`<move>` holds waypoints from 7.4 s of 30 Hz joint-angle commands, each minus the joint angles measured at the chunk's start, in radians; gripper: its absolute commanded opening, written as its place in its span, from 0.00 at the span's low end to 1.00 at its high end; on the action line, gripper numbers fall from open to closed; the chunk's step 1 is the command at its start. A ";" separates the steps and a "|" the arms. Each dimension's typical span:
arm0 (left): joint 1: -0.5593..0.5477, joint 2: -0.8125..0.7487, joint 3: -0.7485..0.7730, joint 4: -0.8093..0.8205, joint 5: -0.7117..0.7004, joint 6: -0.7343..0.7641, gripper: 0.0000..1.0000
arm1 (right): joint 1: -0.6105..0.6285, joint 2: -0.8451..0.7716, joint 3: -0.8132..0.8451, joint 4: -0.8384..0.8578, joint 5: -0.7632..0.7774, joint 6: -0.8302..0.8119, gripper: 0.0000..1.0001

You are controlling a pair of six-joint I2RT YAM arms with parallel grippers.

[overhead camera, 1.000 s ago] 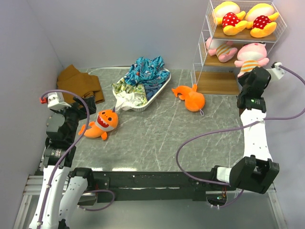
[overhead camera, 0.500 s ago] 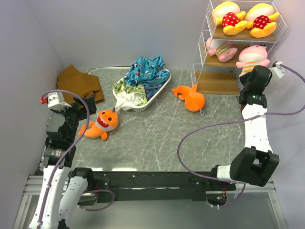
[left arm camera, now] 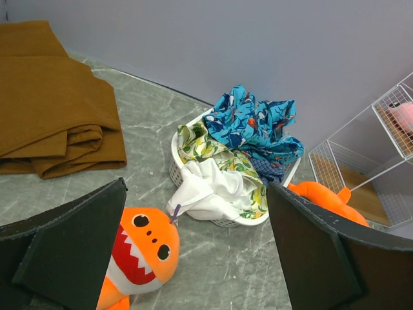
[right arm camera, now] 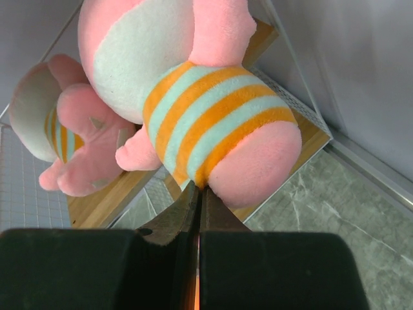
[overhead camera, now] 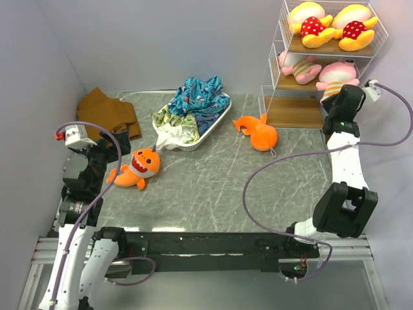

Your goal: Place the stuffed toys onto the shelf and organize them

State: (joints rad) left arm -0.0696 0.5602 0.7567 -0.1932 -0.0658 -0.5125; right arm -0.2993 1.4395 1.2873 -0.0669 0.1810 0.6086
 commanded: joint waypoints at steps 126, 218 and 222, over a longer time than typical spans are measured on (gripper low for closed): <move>-0.012 0.001 0.009 0.005 -0.028 0.014 0.97 | -0.037 0.174 0.206 0.164 -0.296 0.017 0.59; -0.007 0.165 0.043 -0.196 -0.206 -0.040 0.97 | 1.312 0.788 0.170 0.571 -0.253 0.278 0.26; -0.007 0.153 0.035 -0.177 -0.141 -0.009 0.97 | 1.313 0.701 0.064 0.581 -0.290 0.189 0.03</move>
State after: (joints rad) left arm -0.0780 0.7284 0.7876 -0.4225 -0.2775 -0.5762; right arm 1.0080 2.2398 1.4288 0.4530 -0.0528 0.9051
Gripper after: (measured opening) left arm 0.967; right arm 0.125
